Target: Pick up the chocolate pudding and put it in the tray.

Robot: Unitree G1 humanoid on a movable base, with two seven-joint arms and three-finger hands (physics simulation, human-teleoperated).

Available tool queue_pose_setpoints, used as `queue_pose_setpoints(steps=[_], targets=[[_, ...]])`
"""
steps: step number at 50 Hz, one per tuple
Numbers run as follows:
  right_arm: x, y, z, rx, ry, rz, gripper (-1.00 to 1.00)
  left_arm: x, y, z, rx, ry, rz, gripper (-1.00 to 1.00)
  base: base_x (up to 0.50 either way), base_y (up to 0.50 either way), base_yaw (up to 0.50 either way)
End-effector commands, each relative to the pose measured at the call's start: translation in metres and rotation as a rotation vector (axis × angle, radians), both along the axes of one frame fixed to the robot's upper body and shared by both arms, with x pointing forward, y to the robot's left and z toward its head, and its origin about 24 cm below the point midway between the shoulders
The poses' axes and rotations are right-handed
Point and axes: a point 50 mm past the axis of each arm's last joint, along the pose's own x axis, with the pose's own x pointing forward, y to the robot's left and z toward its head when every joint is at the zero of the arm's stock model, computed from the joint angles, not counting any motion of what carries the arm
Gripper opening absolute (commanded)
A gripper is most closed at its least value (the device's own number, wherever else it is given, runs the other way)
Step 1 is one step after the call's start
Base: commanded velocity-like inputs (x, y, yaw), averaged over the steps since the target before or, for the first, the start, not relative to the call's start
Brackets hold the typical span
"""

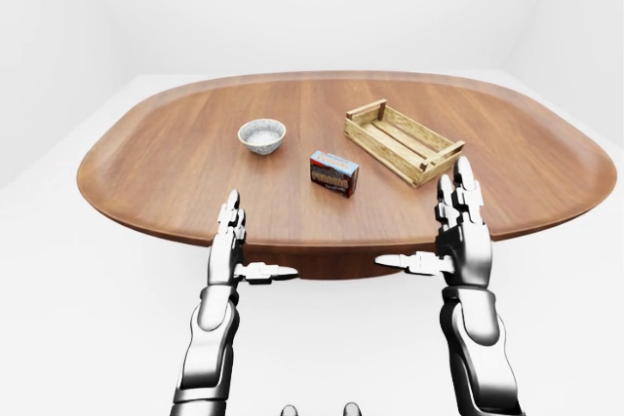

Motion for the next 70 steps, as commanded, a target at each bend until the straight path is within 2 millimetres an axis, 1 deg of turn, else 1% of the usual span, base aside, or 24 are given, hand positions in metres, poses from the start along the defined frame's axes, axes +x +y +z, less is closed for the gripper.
queue_pose_setpoints(steps=[1, 70], targets=[[0.0005, 0.0001, -0.0005, -0.002, 0.002, -0.001, 1.0, 0.0001, -0.0001, 0.0002, 0.0, -0.001, 0.0, 1.0, 0.16, 0.0, 0.0], [0.0001, 0.0003, -0.0005, -0.001, 0.002, 0.002, 1.0, 0.0001, -0.0001, 0.0002, 0.0, -0.001, 0.0, 1.0, 0.2, 0.0, 0.0]])
